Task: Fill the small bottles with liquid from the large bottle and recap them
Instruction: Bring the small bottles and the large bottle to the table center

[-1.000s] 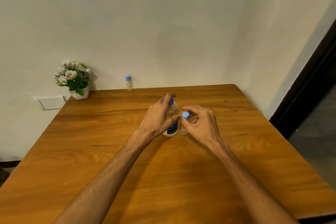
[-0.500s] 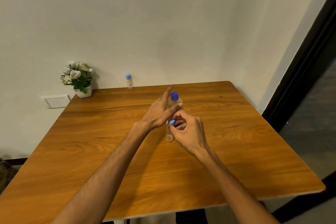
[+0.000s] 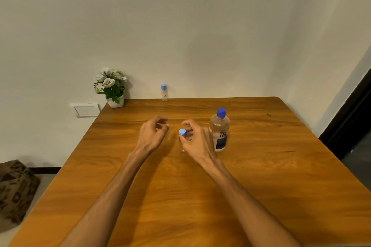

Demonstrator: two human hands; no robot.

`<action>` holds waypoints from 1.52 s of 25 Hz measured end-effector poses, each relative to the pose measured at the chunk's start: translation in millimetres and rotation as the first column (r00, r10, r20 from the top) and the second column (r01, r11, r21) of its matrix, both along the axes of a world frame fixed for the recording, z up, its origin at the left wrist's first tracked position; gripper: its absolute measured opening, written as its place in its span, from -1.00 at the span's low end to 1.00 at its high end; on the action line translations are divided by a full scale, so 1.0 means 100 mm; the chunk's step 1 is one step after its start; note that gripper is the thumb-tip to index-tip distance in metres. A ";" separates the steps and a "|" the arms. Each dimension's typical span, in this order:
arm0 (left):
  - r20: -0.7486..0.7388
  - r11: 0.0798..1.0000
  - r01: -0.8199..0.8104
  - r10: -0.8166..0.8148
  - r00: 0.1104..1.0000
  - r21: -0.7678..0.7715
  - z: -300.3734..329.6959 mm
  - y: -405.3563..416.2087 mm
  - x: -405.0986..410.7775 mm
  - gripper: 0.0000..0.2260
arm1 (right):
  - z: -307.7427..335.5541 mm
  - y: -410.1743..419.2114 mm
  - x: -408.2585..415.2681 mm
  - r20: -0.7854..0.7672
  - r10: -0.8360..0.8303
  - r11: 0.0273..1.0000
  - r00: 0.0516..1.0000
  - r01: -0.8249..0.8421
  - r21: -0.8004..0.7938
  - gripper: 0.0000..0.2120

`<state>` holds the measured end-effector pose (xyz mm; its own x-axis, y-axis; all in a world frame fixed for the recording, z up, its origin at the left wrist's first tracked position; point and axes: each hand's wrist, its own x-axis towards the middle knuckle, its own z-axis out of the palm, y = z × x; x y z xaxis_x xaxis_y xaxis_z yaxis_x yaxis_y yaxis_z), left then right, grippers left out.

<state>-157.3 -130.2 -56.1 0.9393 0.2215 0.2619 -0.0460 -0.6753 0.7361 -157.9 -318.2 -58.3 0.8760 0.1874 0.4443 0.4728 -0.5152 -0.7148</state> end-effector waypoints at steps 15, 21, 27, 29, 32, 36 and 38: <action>0.038 0.944 -0.305 0.303 0.952 0.123 0.06 0.41 1.88 -0.50 | 0.30 -0.05 0.17 0.450 -0.045 0.999 0.892 0.042 0.017 -0.90; 0.086 0.924 -0.298 0.285 0.954 0.240 0.08 0.44 2.57 -0.69 | 0.49 -0.07 0.36 0.513 -0.053 0.997 0.857 0.071 -0.016 -0.90; 0.178 0.939 -0.322 0.299 0.937 0.117 0.07 0.38 2.21 -0.77 | 0.55 -0.27 0.18 0.539 -0.077 0.997 0.839 0.076 0.023 -0.90; 0.247 0.954 -0.299 0.286 0.926 0.017 0.13 0.38 1.79 -0.77 | 0.55 -0.42 0.09 0.546 -0.120 0.993 0.829 0.101 0.066 -0.89; 0.269 0.986 -0.169 0.161 0.950 0.007 0.15 0.37 1.01 -0.79 | 0.51 -0.65 0.00 0.521 -0.196 0.980 0.831 0.159 0.115 -0.85; 0.163 0.998 -0.011 0.001 0.987 0.062 0.14 0.15 0.10 -0.80 | 0.40 -0.83 -0.16 0.441 -0.220 0.975 0.870 0.181 0.128 -0.89; 0.141 0.997 0.023 -0.034 0.989 0.080 0.11 0.01 -0.14 -0.80 | 0.34 -0.88 -0.21 0.370 -0.262 0.963 0.891 0.220 0.154 -0.80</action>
<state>-171.0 -129.5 -45.1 0.8970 0.1687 0.4085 -0.1664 -0.7274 0.6657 -178.9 -406.1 -24.5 0.6457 -0.0741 0.7600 0.5919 -0.5802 -0.5595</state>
